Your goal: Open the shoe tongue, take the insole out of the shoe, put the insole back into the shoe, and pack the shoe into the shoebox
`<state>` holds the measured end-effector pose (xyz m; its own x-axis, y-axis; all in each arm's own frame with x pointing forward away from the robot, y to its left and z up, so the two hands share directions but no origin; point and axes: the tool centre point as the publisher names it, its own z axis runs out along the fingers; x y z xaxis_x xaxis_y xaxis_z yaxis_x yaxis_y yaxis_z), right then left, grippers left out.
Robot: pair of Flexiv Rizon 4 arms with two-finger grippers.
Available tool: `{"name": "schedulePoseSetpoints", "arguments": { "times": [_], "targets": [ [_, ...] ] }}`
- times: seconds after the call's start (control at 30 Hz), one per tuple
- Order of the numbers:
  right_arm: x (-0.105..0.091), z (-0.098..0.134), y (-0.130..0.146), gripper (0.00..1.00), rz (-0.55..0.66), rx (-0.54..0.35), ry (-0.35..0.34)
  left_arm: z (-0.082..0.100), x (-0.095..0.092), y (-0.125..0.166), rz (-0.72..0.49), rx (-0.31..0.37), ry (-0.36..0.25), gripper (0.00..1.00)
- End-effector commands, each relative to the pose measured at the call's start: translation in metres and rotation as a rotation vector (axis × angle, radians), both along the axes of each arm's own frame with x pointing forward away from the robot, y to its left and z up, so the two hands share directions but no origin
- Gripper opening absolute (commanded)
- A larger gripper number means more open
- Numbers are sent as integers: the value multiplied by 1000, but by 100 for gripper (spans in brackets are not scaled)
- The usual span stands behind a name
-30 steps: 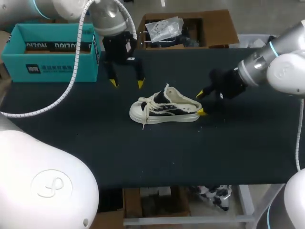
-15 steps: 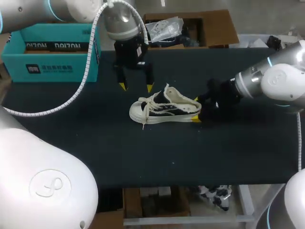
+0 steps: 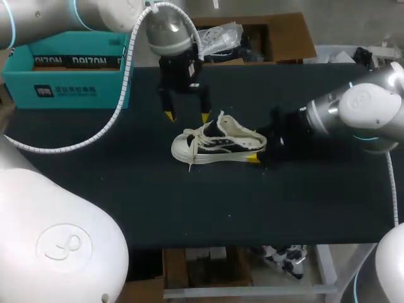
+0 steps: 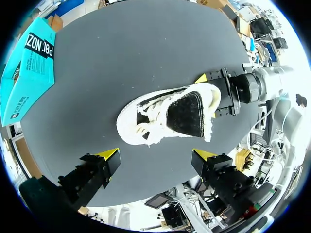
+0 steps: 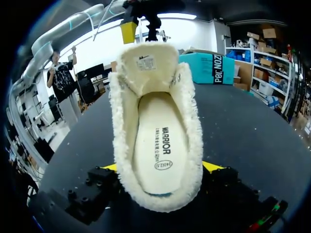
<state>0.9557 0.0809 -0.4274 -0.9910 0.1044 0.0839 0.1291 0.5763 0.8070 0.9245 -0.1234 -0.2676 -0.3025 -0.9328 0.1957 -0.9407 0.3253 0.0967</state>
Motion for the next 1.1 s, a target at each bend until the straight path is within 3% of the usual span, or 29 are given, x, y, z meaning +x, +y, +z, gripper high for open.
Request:
{"name": "schedulePoseSetpoints", "arguments": {
  "times": [0.03, 0.37, 0.47, 0.6, 0.77, 0.93, 0.97, 1.0, 1.03, 1.1],
  "targets": [
    [-2, -5, 0, 0, -10, 2, -13, -4, 3, -12, 3, 21, 4, 100],
    [0, -7, 1, 0, -28, 6, -15, 2, 18, -47, 42, 83, 7, 100],
    [0, -7, 1, 0, -28, 6, -15, -1, 19, -57, 49, 132, 18, 100],
    [0, -7, 1, 0, -28, 6, -15, -9, 18, -69, 48, 197, 26, 64],
    [0, -7, 1, 0, -28, 6, -15, -19, 18, -78, 51, 243, 38, 60],
    [0, -7, 1, 0, -28, 6, -15, -26, 17, -77, 61, 268, 51, 42],
    [0, -7, 1, 0, -28, 6, -15, -27, 16, -76, 63, 269, 53, 36],
    [0, -7, 1, 0, -28, 6, -15, -28, 16, -75, 65, 272, 54, 22],
    [0, -7, 1, 0, -28, 6, -15, -28, 15, -74, 66, 273, 54, 0],
    [0, -7, 1, 0, -28, 6, -15, -27, 13, -70, 69, 273, 54, 0]
  ]
}}
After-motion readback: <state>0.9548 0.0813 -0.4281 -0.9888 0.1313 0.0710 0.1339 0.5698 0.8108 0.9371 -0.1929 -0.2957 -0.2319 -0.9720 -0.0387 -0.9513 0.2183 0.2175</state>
